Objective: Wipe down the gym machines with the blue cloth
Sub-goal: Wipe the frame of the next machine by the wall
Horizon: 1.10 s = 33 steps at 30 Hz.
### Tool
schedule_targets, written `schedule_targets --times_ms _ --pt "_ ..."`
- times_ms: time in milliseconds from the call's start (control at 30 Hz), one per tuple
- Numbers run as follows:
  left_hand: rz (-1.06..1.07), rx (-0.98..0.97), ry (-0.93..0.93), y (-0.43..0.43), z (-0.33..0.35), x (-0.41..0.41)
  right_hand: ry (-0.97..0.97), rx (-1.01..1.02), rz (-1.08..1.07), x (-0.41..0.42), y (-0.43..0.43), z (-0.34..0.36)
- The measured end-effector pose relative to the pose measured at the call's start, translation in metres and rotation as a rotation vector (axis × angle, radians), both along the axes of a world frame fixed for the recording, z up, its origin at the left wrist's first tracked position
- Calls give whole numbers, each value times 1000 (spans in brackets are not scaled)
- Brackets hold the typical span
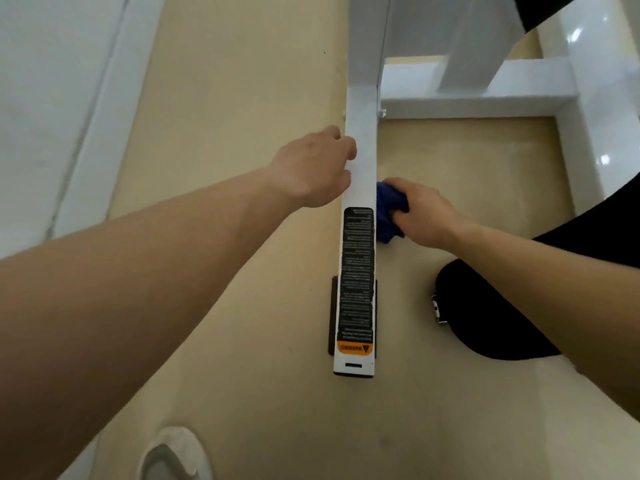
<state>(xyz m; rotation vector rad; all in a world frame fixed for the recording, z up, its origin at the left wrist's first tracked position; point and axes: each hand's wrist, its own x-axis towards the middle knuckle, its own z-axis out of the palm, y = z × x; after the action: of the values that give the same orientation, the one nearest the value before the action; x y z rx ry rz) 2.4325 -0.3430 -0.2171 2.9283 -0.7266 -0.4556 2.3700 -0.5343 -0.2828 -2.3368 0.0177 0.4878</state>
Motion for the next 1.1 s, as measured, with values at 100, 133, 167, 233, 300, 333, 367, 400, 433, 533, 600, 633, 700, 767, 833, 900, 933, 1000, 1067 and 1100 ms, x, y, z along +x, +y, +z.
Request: schedule_targets --times_ms 100,133,167,233,300,333,367,400,433,533,600,633,700,767,833,900,933,1000,1067,1100 --pt "136 -71 66 9 -12 -17 15 -23 -7 3 -2 10" --pt "189 -96 81 13 -16 -27 6 -9 -37 2 0 13" --pt "242 -121 88 18 -19 -38 -1 3 -73 -1 2 15" --pt "329 -138 98 25 -21 -62 0 8 -148 -11 8 15" --pt "384 -119 158 28 -15 -86 30 -21 -177 -28 13 17" --pt "397 -107 192 27 -9 -98 55 -38 -181 -38 15 21" --pt "404 -96 217 25 -3 -109 80 -51 -184 -49 17 27" --pt "407 -86 237 24 4 -119 101 -64 -187 -59 18 35" --pt "413 -77 257 22 12 -129 119 -81 -190 -69 18 44" --pt "483 -68 316 14 40 -152 186 -137 -145 -97 13 74" --pt "538 -96 354 3 63 -164 222 -142 -69 -114 7 100" --pt "557 -113 370 -2 77 -169 238 -122 -43 -121 4 115" --pt "570 -147 386 -13 104 -178 266 -69 -24 -133 0 147" --pt "559 -160 386 -18 132 -186 286 -49 -14 -144 -3 179" --pt "546 -147 385 -19 162 -193 307 -47 -10 -152 -6 212" --pt "549 -121 384 -15 194 -198 364 -30 -16 -158 -8 247" --pt "551 -114 380 -14 209 -200 383 -26 -15 -160 -10 266" --pt "548 -107 370 -9 240 -204 386 -48 5 -160 -12 303" --pt "530 -91 365 -6 270 -209 367 -65 15 -161 -14 339" --pt "520 -79 367 -5 286 -211 365 -49 7 -162 -16 358"
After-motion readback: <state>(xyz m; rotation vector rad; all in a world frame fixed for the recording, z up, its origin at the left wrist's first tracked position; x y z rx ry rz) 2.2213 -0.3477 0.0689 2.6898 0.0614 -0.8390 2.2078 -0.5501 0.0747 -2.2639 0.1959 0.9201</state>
